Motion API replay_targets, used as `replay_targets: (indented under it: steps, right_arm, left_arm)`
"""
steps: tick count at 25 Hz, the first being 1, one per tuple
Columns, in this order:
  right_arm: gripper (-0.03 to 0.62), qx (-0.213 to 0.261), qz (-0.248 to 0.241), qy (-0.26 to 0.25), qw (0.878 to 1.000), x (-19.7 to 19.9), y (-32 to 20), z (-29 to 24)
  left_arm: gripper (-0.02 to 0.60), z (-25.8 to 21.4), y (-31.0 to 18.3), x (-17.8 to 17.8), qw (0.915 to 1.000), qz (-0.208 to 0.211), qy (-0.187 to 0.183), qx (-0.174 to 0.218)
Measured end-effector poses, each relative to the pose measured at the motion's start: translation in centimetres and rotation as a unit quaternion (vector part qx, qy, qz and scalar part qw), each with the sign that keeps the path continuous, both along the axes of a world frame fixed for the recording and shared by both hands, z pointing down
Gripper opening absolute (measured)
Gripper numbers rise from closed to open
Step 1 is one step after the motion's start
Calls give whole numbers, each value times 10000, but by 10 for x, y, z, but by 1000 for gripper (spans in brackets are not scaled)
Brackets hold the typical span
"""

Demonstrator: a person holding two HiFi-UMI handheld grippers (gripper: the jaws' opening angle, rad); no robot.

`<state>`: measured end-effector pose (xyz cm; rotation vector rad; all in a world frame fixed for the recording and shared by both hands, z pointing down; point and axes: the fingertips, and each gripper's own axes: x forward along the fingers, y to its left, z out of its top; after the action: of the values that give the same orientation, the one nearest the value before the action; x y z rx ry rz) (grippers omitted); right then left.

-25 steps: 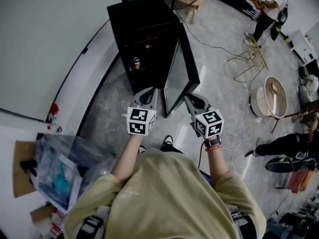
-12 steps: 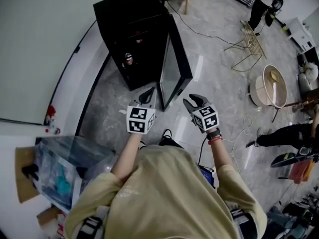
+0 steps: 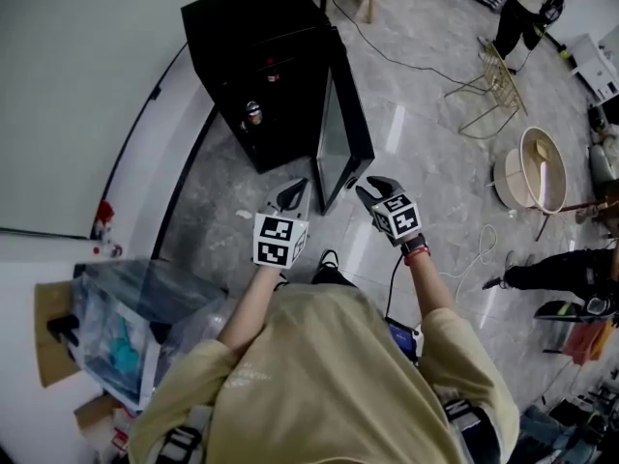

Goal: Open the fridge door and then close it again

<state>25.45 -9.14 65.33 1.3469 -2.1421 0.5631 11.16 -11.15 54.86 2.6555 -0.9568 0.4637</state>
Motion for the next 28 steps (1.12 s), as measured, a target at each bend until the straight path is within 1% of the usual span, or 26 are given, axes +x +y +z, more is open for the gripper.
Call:
replay_targets:
  steps: [5,6,8,11,16,20,28]
  right_arm:
    - [160,-100,-127,2,9999,-3,-11,14]
    - [148,-108,-97,23,9999,-3,-13,17]
    - [101,-94,-15,40,9999,-1,-16,23]
    - [71,-77,55,-17,10000,-5,-18,26]
    - [72,-45,144,-47,9999,-9,-21,25]
    - [72,-145,218,-120,9996,-14,-19,26]
    - [74,-260,341,-206,9989,-24,-19,29]
  left_arm:
    - [18,7,-1,-4,9999,-90,-71,-71]
    - [18,8,-1,-6,9999,-109,-71,-79]
    - [18,11,-3,-9,9998,-147,-86,-107]
    - [18,12,-3,-16,9997,-201,-82,-113]
    - [18,17,-3,-24,9994,-286,-75,-165]
    - [18,22,0,-28,9992,-301,-67,-256]
    - [18,25,2,-40,9988,-392,-69,-292]
